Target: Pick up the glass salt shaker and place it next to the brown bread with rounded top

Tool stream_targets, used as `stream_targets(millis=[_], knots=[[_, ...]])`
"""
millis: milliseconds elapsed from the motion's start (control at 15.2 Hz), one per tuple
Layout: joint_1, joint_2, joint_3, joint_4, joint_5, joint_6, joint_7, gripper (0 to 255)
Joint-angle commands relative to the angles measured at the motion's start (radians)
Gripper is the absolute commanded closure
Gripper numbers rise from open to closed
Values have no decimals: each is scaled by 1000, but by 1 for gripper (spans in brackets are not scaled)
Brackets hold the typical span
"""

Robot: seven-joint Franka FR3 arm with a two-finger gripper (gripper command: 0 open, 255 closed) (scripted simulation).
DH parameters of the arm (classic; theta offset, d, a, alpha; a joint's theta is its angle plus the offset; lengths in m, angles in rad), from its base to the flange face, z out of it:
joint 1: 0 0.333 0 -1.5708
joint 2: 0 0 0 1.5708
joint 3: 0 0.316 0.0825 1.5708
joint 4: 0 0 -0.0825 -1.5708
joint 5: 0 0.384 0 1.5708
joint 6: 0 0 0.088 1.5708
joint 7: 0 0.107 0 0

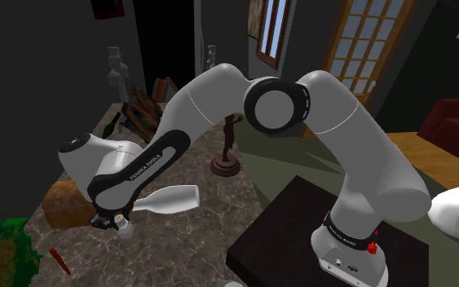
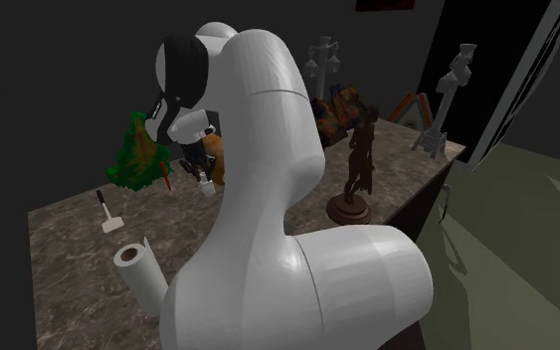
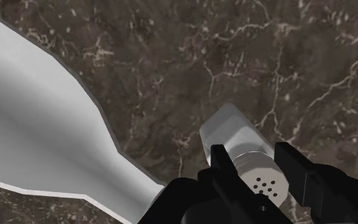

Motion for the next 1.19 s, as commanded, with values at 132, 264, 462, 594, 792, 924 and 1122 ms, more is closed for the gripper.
stream_targets(millis=[132, 264, 462, 594, 792, 924, 1122], knots=[[0, 0, 0, 0, 0, 0, 0, 0], [0, 0, 0, 0, 0, 0, 0, 0], [-3, -41, 11, -3, 12, -39, -5, 0], [-5, -75, 21, 1, 22, -75, -11, 0], [-5, -75, 21, 0, 22, -75, -11, 0], [-5, -75, 21, 1, 22, -75, -11, 0], [-5, -75, 21, 1, 22, -75, -11, 0]])
